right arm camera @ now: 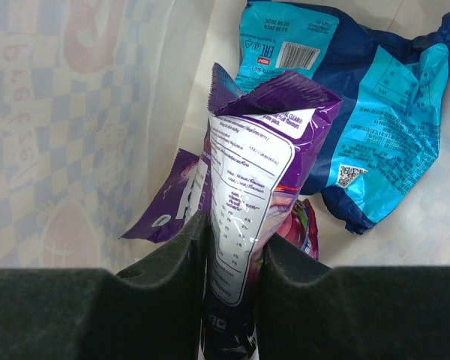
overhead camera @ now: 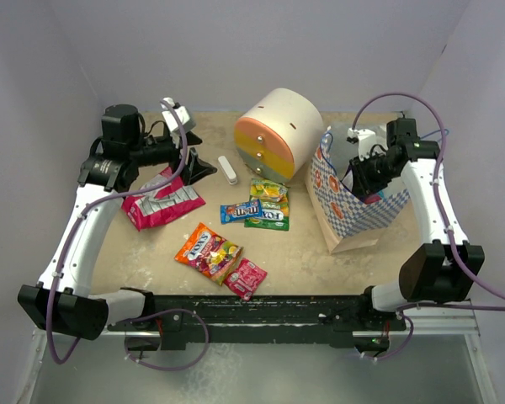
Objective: Place the snacks into the paper bag
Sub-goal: Place the snack in the paper bag.
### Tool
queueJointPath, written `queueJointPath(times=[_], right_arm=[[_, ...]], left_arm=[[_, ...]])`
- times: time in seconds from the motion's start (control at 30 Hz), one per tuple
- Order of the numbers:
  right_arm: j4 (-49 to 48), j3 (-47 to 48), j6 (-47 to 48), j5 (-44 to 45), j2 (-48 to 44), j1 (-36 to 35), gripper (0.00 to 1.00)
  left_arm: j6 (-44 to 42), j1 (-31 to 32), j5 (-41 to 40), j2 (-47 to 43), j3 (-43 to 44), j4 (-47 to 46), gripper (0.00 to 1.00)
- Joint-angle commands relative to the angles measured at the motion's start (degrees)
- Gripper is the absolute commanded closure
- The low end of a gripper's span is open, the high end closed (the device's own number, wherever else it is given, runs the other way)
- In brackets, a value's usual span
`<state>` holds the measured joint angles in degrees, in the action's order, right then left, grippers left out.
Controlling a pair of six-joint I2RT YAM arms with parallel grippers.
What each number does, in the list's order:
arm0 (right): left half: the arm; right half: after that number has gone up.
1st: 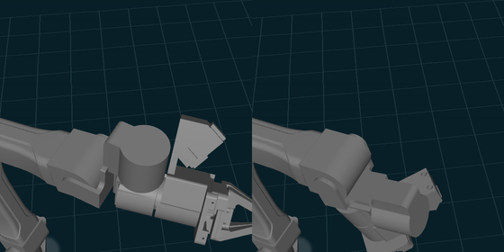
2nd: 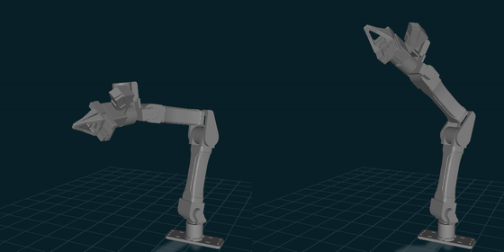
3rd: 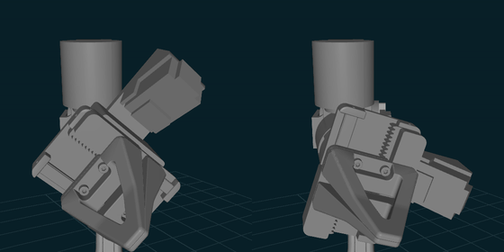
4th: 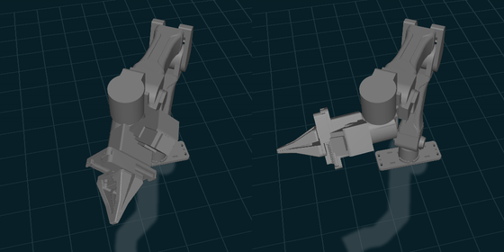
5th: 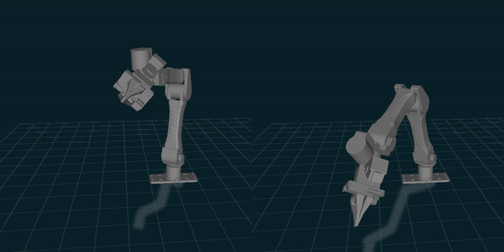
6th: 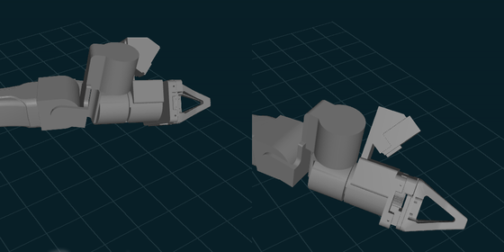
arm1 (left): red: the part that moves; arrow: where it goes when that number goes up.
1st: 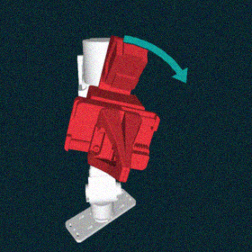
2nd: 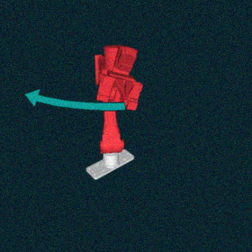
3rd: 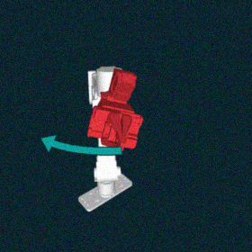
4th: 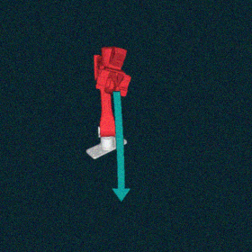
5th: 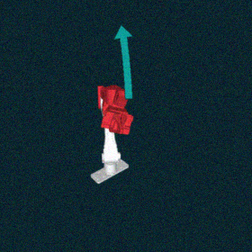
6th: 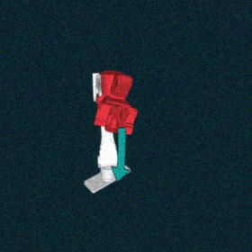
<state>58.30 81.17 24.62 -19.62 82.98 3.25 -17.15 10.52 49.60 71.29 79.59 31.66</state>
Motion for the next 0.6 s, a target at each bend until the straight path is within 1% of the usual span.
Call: queueJointPath(times=[0.0, 0.2, 0.27, 0.33, 0.57], right_arm=[[-0.6, 0.7, -1.5, 5.1, -3.3, -0.3, 0.64], [-0.5, 2.5, -1.7, 5.9, -3.9, -0.4, 0.55], [-0.4, 3.2, -1.9, 6.1, -4.1, -0.5, 0.51], [-0.2, 4.3, -2.0, 6.6, -4.4, -0.5, 0.48], [-1.1, 8.4, -2.8, 9.9, -6.3, -0.6, 0.40]], left_arm=[[-1.1, -0.3, -0.7, -1.2, -0.6, -2.8, 0.03], [-1.2, -0.3, -5.0, -1.0, -1.8, -3.6, 0.00], [-1.0, -0.3, -6.0, -0.7, -2.0, -3.6, 0.01], [-0.9, -0.3, -6.1, -0.2, -2.2, -3.0, 0.01], [-1.9, 0.1, -5.3, 2.2, -4.2, -3.0, 0.01]])
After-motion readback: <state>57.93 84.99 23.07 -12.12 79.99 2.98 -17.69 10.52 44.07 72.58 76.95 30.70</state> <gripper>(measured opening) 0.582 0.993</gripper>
